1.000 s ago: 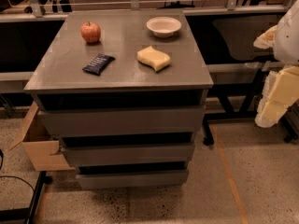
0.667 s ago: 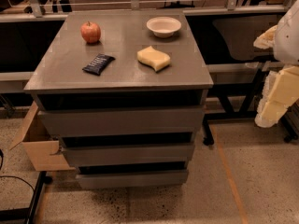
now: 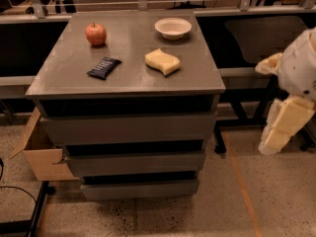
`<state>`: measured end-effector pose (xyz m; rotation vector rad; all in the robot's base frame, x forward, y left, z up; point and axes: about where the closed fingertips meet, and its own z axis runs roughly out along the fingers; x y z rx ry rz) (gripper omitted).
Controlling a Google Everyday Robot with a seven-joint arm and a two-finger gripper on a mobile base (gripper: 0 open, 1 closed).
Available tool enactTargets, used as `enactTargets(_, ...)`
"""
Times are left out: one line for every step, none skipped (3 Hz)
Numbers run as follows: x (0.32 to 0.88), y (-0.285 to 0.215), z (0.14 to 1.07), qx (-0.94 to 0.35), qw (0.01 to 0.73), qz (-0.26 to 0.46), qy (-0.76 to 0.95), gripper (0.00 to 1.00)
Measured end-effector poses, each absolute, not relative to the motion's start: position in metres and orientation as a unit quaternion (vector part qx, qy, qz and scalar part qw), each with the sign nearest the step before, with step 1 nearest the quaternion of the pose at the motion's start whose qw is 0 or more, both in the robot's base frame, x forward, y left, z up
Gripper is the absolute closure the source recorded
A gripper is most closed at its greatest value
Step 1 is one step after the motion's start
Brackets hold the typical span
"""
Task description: Open bottom drawer
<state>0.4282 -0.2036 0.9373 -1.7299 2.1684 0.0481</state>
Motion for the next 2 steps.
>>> enactTargets(0.417,-0.187,0.868,-0.625,0.184,0.066,0.756,0.0)
enactTargets(0.408,-0.169,0.8,-0.627,0.196,0.114,0.745,0.0)
